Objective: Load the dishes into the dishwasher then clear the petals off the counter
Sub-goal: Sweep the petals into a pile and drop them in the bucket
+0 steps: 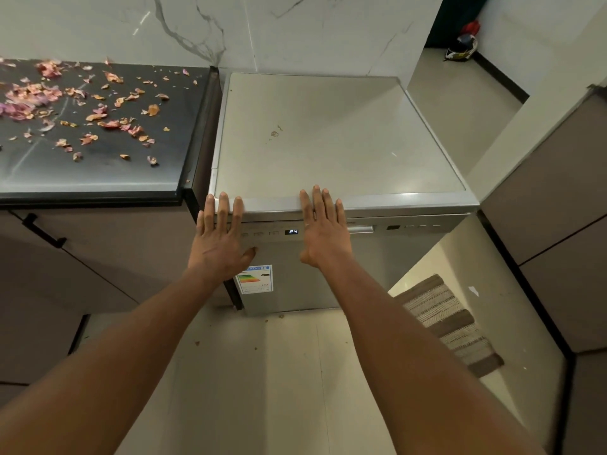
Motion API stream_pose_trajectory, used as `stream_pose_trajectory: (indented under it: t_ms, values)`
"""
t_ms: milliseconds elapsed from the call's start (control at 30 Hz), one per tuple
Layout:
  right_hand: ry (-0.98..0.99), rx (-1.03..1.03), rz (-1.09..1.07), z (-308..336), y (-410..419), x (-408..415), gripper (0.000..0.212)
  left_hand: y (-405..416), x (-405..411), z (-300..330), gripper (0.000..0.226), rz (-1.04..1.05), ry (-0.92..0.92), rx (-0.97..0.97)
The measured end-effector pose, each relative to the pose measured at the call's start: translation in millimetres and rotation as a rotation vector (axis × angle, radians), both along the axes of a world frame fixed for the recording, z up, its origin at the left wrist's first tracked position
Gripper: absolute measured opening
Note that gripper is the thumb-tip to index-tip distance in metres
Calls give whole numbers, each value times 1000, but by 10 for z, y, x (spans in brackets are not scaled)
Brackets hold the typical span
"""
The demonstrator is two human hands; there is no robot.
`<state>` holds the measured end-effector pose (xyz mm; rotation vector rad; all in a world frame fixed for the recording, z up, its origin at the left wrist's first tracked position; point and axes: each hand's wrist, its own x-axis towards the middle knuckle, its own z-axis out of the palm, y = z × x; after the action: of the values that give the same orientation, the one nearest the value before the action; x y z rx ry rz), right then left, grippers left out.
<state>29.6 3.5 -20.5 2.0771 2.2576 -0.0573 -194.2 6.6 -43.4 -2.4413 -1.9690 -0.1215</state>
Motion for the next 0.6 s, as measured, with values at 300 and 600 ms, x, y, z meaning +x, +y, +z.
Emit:
stream_pose_trajectory:
  t_ms: [300, 600]
  values:
    - [157, -236, 83, 627, -944, 19, 81, -661, -77, 920, 74, -81, 176, -214]
    - [149, -267, -30, 786, -2056, 288, 75, -2204, -119, 1048, 69, -53, 35, -282]
